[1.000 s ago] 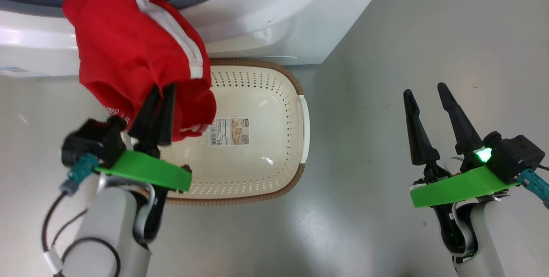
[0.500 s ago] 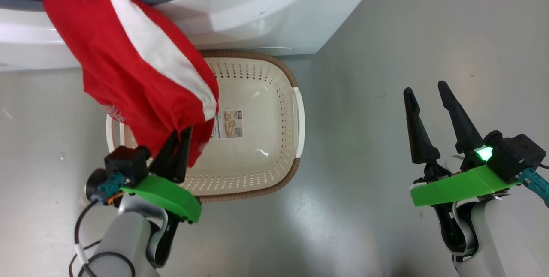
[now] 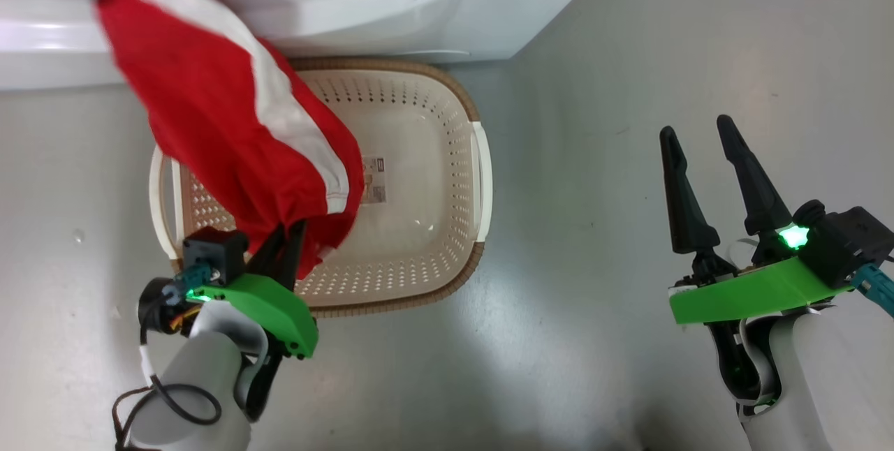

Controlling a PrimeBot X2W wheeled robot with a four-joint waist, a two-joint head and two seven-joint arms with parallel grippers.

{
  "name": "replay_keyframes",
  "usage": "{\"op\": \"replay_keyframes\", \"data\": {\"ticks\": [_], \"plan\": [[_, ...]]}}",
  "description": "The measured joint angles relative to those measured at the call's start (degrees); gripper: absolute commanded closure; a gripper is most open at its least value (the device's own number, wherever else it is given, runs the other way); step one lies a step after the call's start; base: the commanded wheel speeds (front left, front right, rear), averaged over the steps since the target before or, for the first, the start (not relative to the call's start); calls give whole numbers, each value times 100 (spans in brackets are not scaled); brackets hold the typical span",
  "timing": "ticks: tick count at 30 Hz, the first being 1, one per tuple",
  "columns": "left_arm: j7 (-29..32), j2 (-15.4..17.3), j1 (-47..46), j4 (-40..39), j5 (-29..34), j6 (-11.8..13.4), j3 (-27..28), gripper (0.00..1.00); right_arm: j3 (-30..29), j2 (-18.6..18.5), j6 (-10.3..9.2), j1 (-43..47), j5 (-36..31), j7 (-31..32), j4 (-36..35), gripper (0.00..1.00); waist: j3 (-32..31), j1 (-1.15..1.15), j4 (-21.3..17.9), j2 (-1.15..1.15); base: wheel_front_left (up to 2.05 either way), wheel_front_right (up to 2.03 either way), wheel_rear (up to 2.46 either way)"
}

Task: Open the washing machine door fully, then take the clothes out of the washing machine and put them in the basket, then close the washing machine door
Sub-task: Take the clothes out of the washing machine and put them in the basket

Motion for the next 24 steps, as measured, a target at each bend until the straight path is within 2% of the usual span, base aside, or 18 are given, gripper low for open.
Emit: {"op": "replay_keyframes", "data": {"ticks": [4,18,19,20,21,22,23,24], "plan": [[0,53,-228,349,-156,0,-41,100,7,0,0,-106,0,0,-33,0,145,0,-22,0,0,0,0],[0,286,-935,747,-269,0,213,100,18,-1,0,-205,-8,0,-135,0,635,0,-93,0,0,0,0],[0,294,-957,782,-269,0,208,93,20,-1,0,-205,-8,0,-142,0,657,0,-98,0,0,0,0],[0,300,-970,805,-269,0,202,71,20,-1,0,-205,-8,0,-151,0,676,0,-102,0,0,0,0],[0,307,-979,824,-270,0,198,55,20,-1,0,-205,-8,0,-162,0,692,0,-106,0,0,0,0],[0,313,-983,836,-271,0,196,31,19,-1,0,-205,-8,0,-167,0,702,0,-109,0,0,0,0],[0,318,-985,843,-279,0,199,31,19,-1,0,-205,-9,0,-167,0,704,0,-108,0,0,0,0],[0,322,-986,843,-301,0,205,18,18,-1,0,-205,-10,0,-167,0,701,0,-105,0,0,0,0]]}}
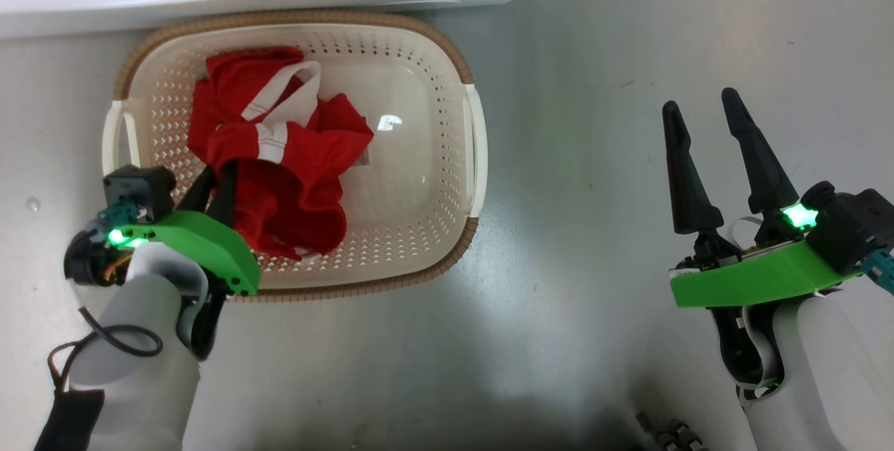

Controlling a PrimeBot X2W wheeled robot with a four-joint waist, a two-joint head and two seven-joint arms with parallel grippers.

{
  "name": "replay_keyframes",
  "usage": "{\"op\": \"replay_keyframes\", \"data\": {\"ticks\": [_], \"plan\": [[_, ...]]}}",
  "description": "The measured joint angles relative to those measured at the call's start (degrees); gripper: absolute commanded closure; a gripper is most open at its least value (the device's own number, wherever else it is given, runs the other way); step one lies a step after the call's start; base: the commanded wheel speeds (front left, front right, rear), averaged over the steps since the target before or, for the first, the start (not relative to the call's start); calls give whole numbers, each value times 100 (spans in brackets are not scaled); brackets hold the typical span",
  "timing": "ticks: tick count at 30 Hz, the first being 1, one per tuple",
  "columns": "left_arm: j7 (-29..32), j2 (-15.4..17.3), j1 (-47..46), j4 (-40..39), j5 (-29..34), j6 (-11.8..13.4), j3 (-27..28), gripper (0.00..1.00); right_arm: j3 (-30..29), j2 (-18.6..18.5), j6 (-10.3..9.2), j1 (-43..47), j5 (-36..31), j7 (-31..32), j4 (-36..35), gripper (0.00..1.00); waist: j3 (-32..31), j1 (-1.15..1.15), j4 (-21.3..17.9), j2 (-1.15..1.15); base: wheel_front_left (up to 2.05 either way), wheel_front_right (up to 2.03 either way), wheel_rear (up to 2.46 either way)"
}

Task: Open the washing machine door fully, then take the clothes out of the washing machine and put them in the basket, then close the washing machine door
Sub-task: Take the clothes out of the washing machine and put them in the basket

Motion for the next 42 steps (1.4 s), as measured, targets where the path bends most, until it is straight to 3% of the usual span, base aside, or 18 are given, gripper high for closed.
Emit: {"op": "replay_keyframes", "data": {"ticks": [1,17,42], "plan": [[0,2,-8,0,-4,0,5,0,-2,0,0,0,-1,0,1,0,-7,0,4,0,0,0,0],[0,-26,238,-385,2,-1,314,0,-27,-1,0,12,-73,0,188,0,-577,0,112,0,0,0,0],[0,-297,2296,-2684,1057,-1,1546,0,-122,5,0,896,-144,0,638,0,-2604,0,301,0,0,0,0]]}}
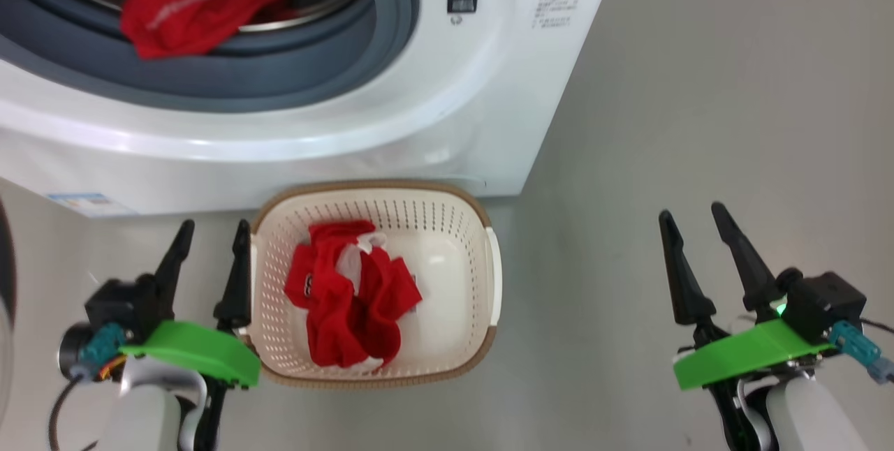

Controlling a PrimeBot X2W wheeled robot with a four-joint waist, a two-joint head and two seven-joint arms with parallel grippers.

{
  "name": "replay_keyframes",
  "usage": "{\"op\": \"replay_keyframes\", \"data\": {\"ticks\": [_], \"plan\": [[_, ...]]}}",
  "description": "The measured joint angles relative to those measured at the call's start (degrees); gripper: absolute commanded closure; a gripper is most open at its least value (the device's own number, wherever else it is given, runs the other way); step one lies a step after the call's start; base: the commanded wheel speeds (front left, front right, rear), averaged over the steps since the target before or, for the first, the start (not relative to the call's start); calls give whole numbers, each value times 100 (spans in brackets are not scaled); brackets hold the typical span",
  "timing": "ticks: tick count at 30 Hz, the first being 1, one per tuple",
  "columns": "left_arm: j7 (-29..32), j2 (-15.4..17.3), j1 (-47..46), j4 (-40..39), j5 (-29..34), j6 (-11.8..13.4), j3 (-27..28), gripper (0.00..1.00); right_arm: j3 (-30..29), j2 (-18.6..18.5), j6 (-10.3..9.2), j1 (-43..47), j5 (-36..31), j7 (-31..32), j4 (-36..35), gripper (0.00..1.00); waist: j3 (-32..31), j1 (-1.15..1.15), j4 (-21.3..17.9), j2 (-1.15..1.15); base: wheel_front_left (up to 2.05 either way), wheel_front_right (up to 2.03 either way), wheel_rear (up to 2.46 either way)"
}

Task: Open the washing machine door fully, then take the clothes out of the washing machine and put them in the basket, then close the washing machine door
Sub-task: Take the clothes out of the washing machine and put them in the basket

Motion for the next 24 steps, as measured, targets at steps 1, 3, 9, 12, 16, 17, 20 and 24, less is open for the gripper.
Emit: {"op": "replay_keyframes", "data": {"ticks": [1,3,9,12,16,17,20,24], "plan": [[-1,-2,86,-104,47,0,14,0,-12,1,0,53,-1,0,8,0,-81,0,6,0,0,0,0],[0,-19,272,-307,119,0,44,0,-34,1,0,165,-13,0,23,0,-242,0,19,0,0,0,0],[0,-33,856,-805,218,0,129,0,-73,8,0,505,-118,0,59,0,-688,0,58,0,0,0,0],[0,-52,1155,-1043,240,0,181,0,-87,13,0,656,-118,0,59,0,-884,0,79,0,0,0,0],[0,-71,1523,-1328,287,0,232,0,-112,18,0,820,-118,0,51,0,-1101,0,114,0,0,0,0],[0,-75,1607,-1394,319,0,250,0,-115,18,0,861,-118,0,47,0,-1148,0,124,0,0,0,0],[0,-97,1850,-1569,365,0,348,0,-131,22,0,987,-118,0,42,0,-1272,0,154,0,0,0,0],[0,-176,2273,-1831,424,0,479,0,-166,31,0,1199,-118,0,20,0,-1446,0,186,0,0,0,0]]}}
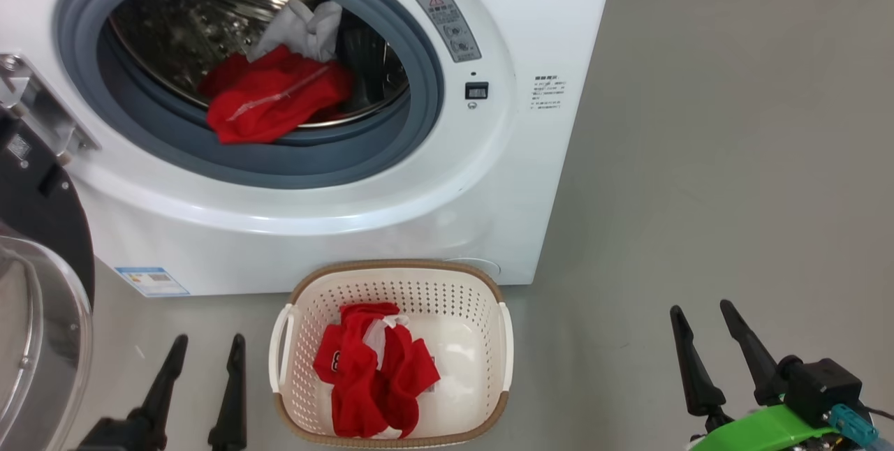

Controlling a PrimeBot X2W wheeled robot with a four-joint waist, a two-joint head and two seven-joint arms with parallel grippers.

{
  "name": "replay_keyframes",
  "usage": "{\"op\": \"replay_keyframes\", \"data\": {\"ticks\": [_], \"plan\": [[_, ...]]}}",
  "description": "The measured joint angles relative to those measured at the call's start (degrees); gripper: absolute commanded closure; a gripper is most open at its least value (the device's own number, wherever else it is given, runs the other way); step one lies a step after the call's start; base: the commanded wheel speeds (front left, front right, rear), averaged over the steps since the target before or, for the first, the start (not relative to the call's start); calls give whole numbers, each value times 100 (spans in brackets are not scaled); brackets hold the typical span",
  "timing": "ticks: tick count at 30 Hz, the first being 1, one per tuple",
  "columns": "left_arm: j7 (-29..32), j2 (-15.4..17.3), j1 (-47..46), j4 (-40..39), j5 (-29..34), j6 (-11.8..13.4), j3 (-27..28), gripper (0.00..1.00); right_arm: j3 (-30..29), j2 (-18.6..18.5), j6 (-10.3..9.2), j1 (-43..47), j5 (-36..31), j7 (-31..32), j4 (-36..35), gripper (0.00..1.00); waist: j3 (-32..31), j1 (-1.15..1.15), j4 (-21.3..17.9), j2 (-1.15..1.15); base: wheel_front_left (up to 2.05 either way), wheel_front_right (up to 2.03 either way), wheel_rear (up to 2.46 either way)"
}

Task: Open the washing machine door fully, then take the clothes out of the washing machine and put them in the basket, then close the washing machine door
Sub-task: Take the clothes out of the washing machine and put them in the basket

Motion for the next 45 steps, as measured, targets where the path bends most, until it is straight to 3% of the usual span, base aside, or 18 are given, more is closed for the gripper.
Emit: {"op": "replay_keyframes", "data": {"ticks": [10,29,36,45], "plan": [[0,-98,235,-266,52,0,118,0,-78,13,0,130,0,0,-35,0,5,0,26,0,0,0,0],[0,-114,80,-78,94,0,25,0,-62,14,0,105,9,0,-49,0,205,0,4,0,0,0,0],[0,115,-882,472,211,0,-278,0,-29,14,0,-151,19,0,-103,0,510,0,16,0,0,0,0],[-1,421,-2919,1717,664,0,-662,0,126,10,0,-691,63,0,-157,0,1124,0,-4,0,0,0,0]]}}
